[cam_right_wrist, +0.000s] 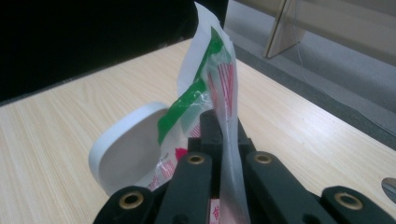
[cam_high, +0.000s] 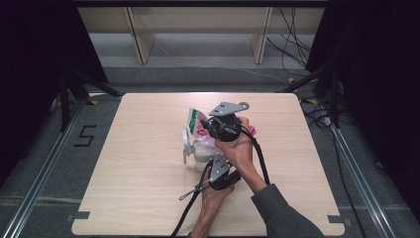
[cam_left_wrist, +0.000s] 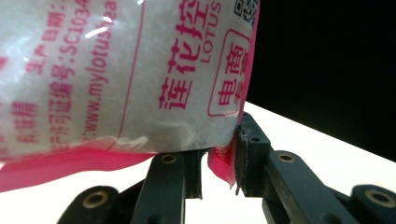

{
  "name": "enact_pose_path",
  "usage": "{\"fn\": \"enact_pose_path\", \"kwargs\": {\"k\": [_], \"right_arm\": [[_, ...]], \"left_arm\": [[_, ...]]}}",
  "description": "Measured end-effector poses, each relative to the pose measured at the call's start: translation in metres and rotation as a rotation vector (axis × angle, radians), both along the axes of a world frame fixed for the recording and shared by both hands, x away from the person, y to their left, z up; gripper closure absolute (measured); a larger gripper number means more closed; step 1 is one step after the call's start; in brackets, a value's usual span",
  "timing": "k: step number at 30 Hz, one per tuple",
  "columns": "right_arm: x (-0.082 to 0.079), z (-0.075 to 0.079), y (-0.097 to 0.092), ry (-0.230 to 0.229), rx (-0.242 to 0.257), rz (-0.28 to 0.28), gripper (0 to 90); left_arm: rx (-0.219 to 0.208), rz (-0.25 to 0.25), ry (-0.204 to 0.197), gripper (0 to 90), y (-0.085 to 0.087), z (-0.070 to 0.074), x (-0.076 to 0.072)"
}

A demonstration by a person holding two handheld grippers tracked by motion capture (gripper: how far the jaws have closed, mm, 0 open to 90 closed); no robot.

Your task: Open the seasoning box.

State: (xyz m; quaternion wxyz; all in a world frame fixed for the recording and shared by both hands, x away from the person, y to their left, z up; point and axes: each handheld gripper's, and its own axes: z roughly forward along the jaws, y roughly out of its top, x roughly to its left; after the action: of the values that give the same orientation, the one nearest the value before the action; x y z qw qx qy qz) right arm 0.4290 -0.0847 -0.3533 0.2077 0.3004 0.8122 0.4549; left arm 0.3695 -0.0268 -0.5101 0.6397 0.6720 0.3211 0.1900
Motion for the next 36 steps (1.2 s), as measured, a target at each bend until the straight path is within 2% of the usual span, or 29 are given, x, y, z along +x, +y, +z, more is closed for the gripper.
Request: {"fn": "enact_pose_path", "kwargs": {"k": [1,3,4,5,8,9,10,11,13,15,16,18,20,21,22,24,25,28,30,34,35,36], "right_arm": [[0.0001,-0.0015,0.0017,-0.009,0.005,-0.001,90.0],[-0.0003,0.0003,0.0004,0.009,0.013,-0.001,90.0],[0.0014,0.0002,-0.0004,-0.018,0.010,0.008,90.0],[0.0001,0.0000,-0.0003,0.005,0.009,-0.001,90.0],[-0.0010,-0.0003,0.0016,0.007,-0.003,-0.002,90.0],[-0.0006,0.0004,0.0008,0.007,0.009,0.000,90.0],[0.0010,0.0001,0.0001,-0.012,0.010,0.009,90.0],[-0.0007,0.0002,0.0005,0.009,0.006,-0.003,90.0],[-0.0009,-0.0005,0.0022,0.007,-0.026,0.000,90.0],[0.0004,0.0001,0.0014,-0.006,-0.011,0.003,90.0],[-0.0001,0.0011,0.0003,0.010,-0.008,-0.003,90.0],[-0.0001,0.0007,0.0008,0.012,-0.016,-0.003,90.0],[0.0004,-0.0007,0.0017,0.000,-0.002,-0.009,90.0],[0.0004,-0.0002,0.0012,0.008,-0.007,0.000,90.0],[0.0007,0.0001,0.0009,0.002,-0.008,0.004,90.0],[0.0015,0.0004,0.0010,-0.018,-0.012,0.009,90.0],[0.0009,0.0012,0.0006,-0.003,-0.011,0.011,90.0],[0.0013,0.0016,0.0000,-0.013,-0.022,0.008,90.0],[0.0004,0.0009,0.0011,-0.002,0.005,-0.011,90.0],[0.0007,0.0014,0.0014,0.011,-0.027,0.008,90.0],[0.0012,0.0013,0.0015,-0.003,-0.012,0.000,90.0],[0.0011,0.0027,0.0001,0.004,-0.015,0.008,90.0]], "left_arm": [[0.000,0.000,-0.002,74.4,0.0000,0.0003,-0.0001],[0.001,0.004,-0.004,74.4,0.0004,0.0008,-0.0004],[0.001,0.000,-0.001,74.4,0.0005,0.0007,-0.0001],[0.001,-0.002,0.000,74.4,0.0002,0.0004,-0.0001],[-0.005,0.000,-0.005,74.4,-0.0001,0.0009,-0.0006],[-0.002,0.000,-0.004,74.4,0.0004,0.0011,-0.0005],[0.001,0.000,-0.001,74.5,0.0005,0.0009,-0.0005],[-0.001,-0.004,-0.001,74.4,0.0002,0.0003,-0.0003],[-0.007,-0.003,-0.004,74.4,-0.0010,0.0002,-0.0008],[-0.001,-0.003,-0.005,74.5,-0.0005,0.0010,-0.0009],[-0.001,-0.004,-0.004,74.5,-0.0005,0.0009,-0.0010],[-0.005,-0.002,-0.006,74.5,-0.0013,0.0004,-0.0011],[-0.004,-0.003,-0.004,74.5,-0.0011,0.0006,-0.0011],[-0.005,-0.005,-0.003,74.5,-0.0009,0.0008,-0.0011],[-0.005,0.008,-0.005,74.4,-0.0011,0.0010,-0.0018],[-0.007,-0.002,-0.009,74.5,-0.0011,0.0015,-0.0016],[-0.007,-0.002,-0.008,74.5,-0.0012,0.0015,-0.0016],[-0.004,-0.004,-0.009,74.5,-0.0013,0.0017,-0.0015],[-0.004,-0.004,-0.009,74.5,-0.0013,0.0017,-0.0015],[-0.003,-0.008,-0.012,74.5,-0.0016,0.0020,-0.0017],[-0.002,-0.005,-0.013,74.5,-0.0013,0.0023,-0.0017],[0.000,-0.007,-0.012,74.5,-0.0011,0.0025,-0.0015]]}}
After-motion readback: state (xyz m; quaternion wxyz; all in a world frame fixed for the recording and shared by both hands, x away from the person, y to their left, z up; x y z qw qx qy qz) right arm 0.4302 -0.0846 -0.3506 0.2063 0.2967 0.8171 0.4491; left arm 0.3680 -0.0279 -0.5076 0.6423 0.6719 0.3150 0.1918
